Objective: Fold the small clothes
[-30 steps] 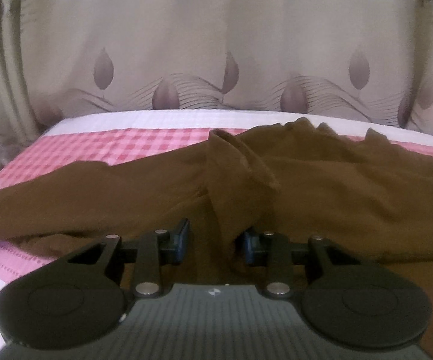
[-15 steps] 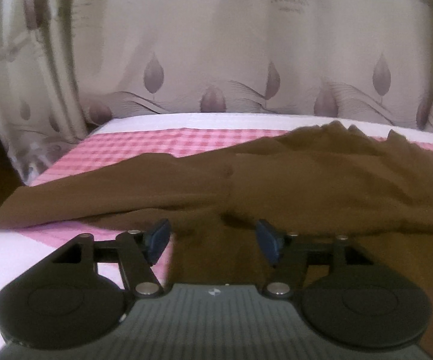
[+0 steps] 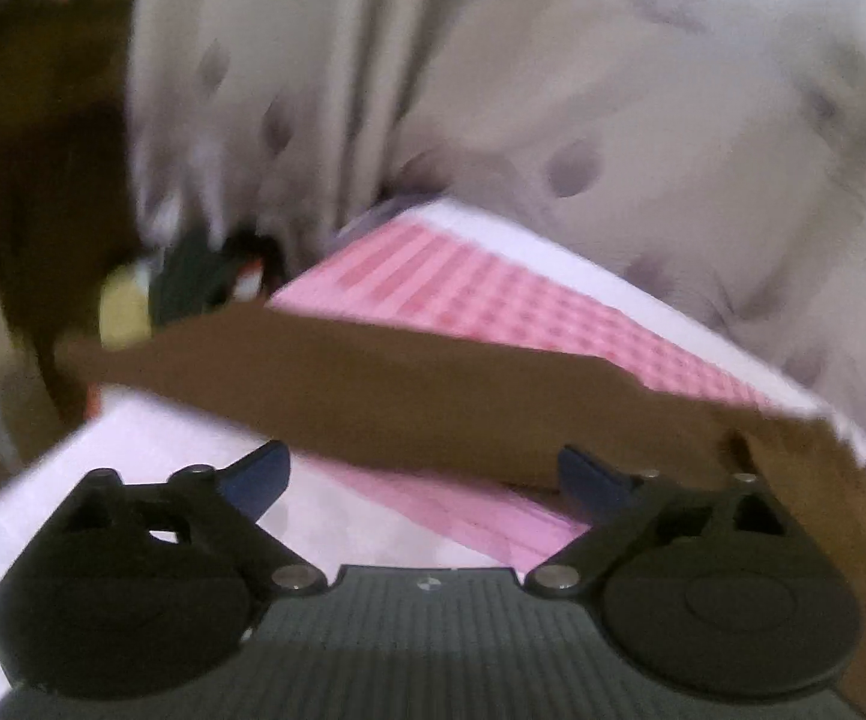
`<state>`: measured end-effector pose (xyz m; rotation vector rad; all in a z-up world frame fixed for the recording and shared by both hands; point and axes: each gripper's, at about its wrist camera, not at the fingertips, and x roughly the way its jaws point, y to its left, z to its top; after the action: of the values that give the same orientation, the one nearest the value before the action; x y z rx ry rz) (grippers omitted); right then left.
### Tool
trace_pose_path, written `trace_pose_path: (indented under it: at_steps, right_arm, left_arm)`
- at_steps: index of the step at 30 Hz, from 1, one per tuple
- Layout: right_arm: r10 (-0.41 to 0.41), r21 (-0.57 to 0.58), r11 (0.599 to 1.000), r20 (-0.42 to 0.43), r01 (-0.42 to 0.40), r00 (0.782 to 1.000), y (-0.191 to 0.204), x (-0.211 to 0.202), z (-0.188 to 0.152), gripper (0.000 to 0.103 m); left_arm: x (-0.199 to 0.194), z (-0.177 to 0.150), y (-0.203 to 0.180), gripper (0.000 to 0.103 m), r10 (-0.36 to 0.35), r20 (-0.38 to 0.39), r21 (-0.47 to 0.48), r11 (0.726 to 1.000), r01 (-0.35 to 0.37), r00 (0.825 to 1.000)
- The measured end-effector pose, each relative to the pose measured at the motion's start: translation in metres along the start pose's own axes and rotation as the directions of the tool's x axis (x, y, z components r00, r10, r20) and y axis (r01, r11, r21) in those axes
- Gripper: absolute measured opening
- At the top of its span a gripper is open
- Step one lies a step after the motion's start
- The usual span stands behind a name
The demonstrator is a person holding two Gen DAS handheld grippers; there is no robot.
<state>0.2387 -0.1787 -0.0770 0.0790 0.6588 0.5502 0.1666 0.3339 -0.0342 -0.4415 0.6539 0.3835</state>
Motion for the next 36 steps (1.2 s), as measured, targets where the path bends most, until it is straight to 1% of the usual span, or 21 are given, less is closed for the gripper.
trace_pose_path:
  at_steps: [1,3,5,8,10,13,16,18,20,21,22,23,24,25,26,27,28,30,32,34,36]
  right_arm:
    - [0.006,0.002,1.000,-0.010,-0.006,1.000,0.004,0.006,-0.003,0.008]
    - [0.003,0.000,1.000,-0.033,-0.003,0.999,0.012,0.013,-0.008,0.008]
    - [0.002,-0.004,1.000,-0.048,-0.002,0.999,0.019,0.017,-0.014,0.009]
    - [-0.010,-0.014,1.000,-0.055,0.009,0.998,0.022,0.012,-0.017,0.009]
    - [-0.011,-0.006,1.000,-0.052,0.010,0.999,0.021,0.008,-0.017,0.009]
    - [-0.017,0.012,1.000,-0.056,0.018,0.998,0.019,0.010,-0.020,0.009]
    - [-0.021,0.014,1.000,-0.056,0.022,0.998,0.019,0.012,-0.021,0.009]
    - [-0.024,0.012,1.000,-0.060,0.024,0.998,0.019,0.012,-0.021,0.009]
    - [-0.026,0.010,1.000,-0.062,0.027,0.998,0.019,0.012,-0.021,0.009]
    - [-0.028,0.010,1.000,-0.062,0.028,0.998,0.019,0.012,-0.020,0.009]
    - [-0.029,0.010,1.000,-0.063,0.030,0.998,0.019,0.012,-0.020,0.009]
    - [-0.030,0.010,0.999,-0.064,0.030,0.998,0.019,0.012,-0.020,0.009]
    - [-0.030,0.011,0.999,-0.064,0.031,0.997,0.019,0.012,-0.020,0.009]
    - [-0.031,0.012,0.999,-0.065,0.032,0.997,0.018,0.013,-0.020,0.008]
    - [-0.032,0.014,0.999,-0.065,0.032,0.997,0.018,0.013,-0.020,0.009]
    - [-0.032,0.017,0.999,-0.063,0.033,0.997,0.018,0.013,-0.020,0.009]
    - [-0.030,0.023,0.999,-0.061,0.031,0.998,0.017,0.013,-0.020,0.009]
    - [-0.026,0.035,0.999,-0.057,0.029,0.998,0.015,0.013,-0.021,0.009]
    - [-0.027,0.050,0.998,-0.048,0.029,0.999,0.013,0.012,-0.021,0.009]
    - [-0.021,0.076,0.997,-0.040,0.024,0.999,0.009,0.011,-0.021,0.009]
    - [-0.013,0.111,0.994,-0.027,0.016,1.000,0.003,0.009,-0.021,0.009]
  left_arm:
    - [0.006,0.006,0.017,0.091,-0.006,-0.026,-0.071,0.997,0.004,1.000]
    - [0.017,0.017,0.048,0.091,-0.031,-0.087,-0.214,0.977,0.012,0.996]
    - [0.018,0.020,0.071,0.090,-0.061,-0.102,-0.297,0.955,0.028,0.993]
    - [0.011,0.031,0.096,0.092,-0.071,-0.112,-0.338,0.941,0.029,0.991]
    - [0.009,0.040,0.111,0.092,-0.037,-0.120,-0.354,0.935,-0.008,0.992]
    - [0.011,0.052,0.138,0.089,-0.032,-0.134,-0.401,0.916,-0.025,0.990]
    - [0.023,0.061,0.155,0.088,-0.026,-0.177,-0.409,0.911,-0.050,0.984]
    - [0.037,0.063,0.166,0.086,-0.028,-0.200,-0.454,0.889,-0.067,0.979]
    - [0.053,0.059,0.179,0.077,-0.088,-0.227,-0.521,0.852,-0.045,0.970]
    - [0.059,0.056,0.184,0.067,-0.117,-0.221,-0.559,0.829,-0.028,0.968]
    - [0.064,0.053,0.188,0.061,-0.138,-0.208,-0.585,0.811,-0.010,0.968]
    - [0.067,0.052,0.190,0.056,-0.150,-0.194,-0.597,0.803,0.004,0.969]
    - [0.069,0.051,0.191,0.046,-0.162,-0.176,-0.602,0.798,0.024,0.971]
    - [0.069,0.052,0.189,0.037,-0.171,-0.156,-0.593,0.804,0.046,0.973]
    - [0.067,0.054,0.185,0.031,-0.158,-0.141,-0.569,0.821,0.050,0.977]
    - [0.062,0.058,0.180,0.015,-0.136,-0.125,-0.541,0.840,0.047,0.983]
    - [0.055,0.062,0.173,0.004,-0.103,-0.105,-0.515,0.856,0.035,0.989]
    - [0.039,0.070,0.156,0.004,-0.062,-0.048,-0.470,0.882,0.033,0.997]
    - [0.017,0.079,0.131,0.004,-0.035,0.028,-0.404,0.914,0.043,0.999]
    - [-0.003,0.087,0.101,0.004,-0.045,0.089,-0.334,0.940,0.072,0.995]
    - [-0.024,0.094,0.066,0.004,-0.078,0.141,-0.255,0.960,0.112,0.987]
